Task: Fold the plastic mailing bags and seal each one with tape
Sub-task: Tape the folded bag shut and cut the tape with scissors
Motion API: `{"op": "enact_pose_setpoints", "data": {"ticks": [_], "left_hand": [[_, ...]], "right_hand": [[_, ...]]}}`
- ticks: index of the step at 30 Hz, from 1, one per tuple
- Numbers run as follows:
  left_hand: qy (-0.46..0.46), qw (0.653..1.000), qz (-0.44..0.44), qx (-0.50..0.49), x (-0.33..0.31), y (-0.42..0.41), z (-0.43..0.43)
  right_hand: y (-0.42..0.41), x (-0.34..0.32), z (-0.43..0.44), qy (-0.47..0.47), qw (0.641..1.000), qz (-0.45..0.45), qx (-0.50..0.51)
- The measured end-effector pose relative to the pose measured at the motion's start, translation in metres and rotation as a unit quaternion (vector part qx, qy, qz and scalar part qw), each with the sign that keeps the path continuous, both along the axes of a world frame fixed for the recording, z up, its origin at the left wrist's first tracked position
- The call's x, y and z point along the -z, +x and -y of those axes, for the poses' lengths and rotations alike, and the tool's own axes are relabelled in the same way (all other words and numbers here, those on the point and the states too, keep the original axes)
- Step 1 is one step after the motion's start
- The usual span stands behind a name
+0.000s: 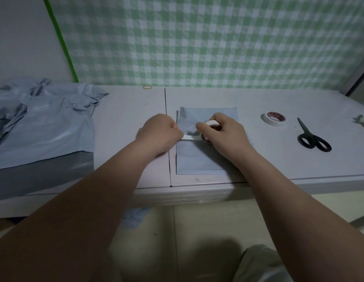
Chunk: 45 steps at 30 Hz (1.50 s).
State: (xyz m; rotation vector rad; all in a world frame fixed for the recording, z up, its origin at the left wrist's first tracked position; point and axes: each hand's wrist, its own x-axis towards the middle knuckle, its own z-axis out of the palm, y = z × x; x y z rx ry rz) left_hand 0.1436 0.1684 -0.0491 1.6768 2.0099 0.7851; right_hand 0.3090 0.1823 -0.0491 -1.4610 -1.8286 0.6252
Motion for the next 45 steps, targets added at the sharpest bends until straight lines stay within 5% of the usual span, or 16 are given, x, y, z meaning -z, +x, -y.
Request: {"op": "enact_pose_setpoints", "data": {"ticks": [12,21,45], "left_hand": [[0.005,0.998,-0.059,0.038,-0.003,-0.002,-0.004],[-0.032,0.999,-0.01,0.023,-0.006,-0.005,-0.007],[-0.051,0.993,-0.087,0.058,-0.014,-0.002,-0.006]], "right_hand": [[-0.002,-0.01,-0.006,-0.058,0.997,0.032,-0.044],[-0.002,-0.012,-0.011,-0.086,0.993,0.014,-0.081],[-0.001,-0.014,-0.008,-0.08,0.991,0.024,-0.107]]}}
